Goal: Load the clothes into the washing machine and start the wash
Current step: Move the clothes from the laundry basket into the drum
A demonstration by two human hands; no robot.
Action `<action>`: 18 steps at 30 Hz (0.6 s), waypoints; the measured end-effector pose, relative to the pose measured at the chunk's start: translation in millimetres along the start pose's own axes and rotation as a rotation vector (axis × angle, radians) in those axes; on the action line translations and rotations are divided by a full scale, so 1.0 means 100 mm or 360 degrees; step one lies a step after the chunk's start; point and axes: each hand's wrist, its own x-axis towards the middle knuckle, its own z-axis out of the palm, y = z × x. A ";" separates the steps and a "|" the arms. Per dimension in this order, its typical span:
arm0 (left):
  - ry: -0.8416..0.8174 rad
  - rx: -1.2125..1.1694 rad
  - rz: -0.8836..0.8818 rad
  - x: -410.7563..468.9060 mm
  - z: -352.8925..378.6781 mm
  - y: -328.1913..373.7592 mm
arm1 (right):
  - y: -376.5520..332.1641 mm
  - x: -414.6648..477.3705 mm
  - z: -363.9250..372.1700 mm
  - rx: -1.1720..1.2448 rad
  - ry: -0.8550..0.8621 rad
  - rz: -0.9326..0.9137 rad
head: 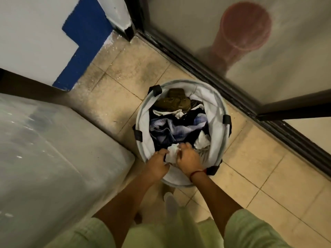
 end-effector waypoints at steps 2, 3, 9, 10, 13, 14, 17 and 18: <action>0.0091 -0.0266 -0.0108 -0.08 -0.12 0.13 | -0.09 -0.11 -0.30 0.0369 0.0410 -0.0162; 0.0139 -0.0386 -0.0168 -0.13 -0.20 0.19 | -0.14 -0.18 -0.47 0.0552 0.0567 -0.0216; 0.0255 -0.0623 -0.0126 -0.56 -0.73 0.58 | -0.59 -0.70 -1.16 0.0967 0.0786 -0.0248; 0.0233 -0.0601 -0.0090 -0.65 -0.82 0.65 | -0.69 -0.77 -1.24 0.0894 0.0759 -0.0257; 0.0202 -0.0497 0.0011 -0.90 -0.99 0.82 | -1.01 -0.95 -1.50 0.0771 0.0729 -0.0359; 0.0211 -0.0443 0.0055 -0.98 -1.06 0.89 | -1.10 -1.01 -1.62 0.0785 0.0771 -0.0376; 0.0258 -0.0203 0.0225 -1.20 -1.23 1.07 | -1.31 -1.14 -2.03 0.0884 0.1040 -0.0384; 0.0247 -0.0205 0.0282 -1.26 -1.28 1.10 | -1.36 -1.19 -2.18 0.0935 0.1137 -0.0392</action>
